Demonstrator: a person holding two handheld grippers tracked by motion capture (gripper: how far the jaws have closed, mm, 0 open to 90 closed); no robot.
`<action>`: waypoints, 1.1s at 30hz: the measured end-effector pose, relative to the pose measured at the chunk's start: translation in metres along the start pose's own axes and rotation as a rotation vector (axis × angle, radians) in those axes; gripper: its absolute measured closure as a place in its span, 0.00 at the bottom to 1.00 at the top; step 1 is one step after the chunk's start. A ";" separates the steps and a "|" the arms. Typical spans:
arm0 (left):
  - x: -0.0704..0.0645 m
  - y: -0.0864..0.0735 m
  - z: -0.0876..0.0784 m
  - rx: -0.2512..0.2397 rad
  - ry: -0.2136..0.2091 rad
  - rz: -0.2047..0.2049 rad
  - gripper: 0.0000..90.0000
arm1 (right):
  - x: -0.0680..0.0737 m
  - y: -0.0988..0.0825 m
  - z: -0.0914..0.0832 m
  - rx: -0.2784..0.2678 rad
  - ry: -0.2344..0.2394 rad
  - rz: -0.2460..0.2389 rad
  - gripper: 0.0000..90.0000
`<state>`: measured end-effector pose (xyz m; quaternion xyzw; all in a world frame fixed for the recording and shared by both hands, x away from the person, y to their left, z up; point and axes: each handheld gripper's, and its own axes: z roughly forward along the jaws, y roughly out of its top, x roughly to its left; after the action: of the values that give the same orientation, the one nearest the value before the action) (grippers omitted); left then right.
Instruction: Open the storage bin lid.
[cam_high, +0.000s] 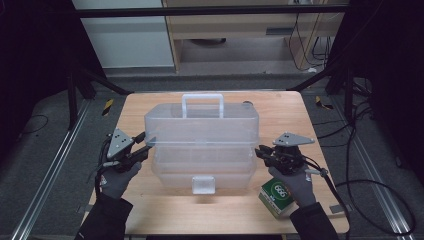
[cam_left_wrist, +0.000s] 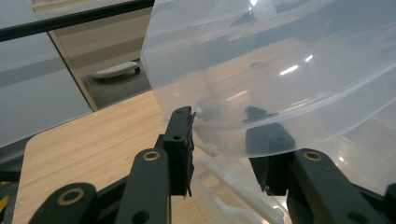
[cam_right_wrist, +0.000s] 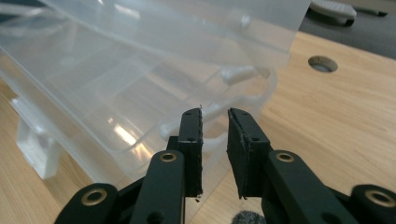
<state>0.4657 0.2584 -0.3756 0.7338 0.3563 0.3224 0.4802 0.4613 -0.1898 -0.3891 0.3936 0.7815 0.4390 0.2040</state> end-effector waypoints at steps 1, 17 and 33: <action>0.000 0.000 0.000 -0.001 -0.001 -0.001 0.69 | 0.000 -0.001 0.002 0.014 -0.003 -0.004 0.83; 0.000 0.000 0.000 0.000 -0.002 -0.007 0.68 | -0.005 -0.010 0.017 0.068 0.035 0.063 0.84; 0.006 0.010 0.003 -0.006 -0.002 -0.010 0.70 | -0.004 -0.012 0.023 0.113 0.050 0.068 0.87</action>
<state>0.4731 0.2593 -0.3668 0.7307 0.3587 0.3204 0.4844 0.4738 -0.1839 -0.4117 0.4198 0.7960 0.4105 0.1467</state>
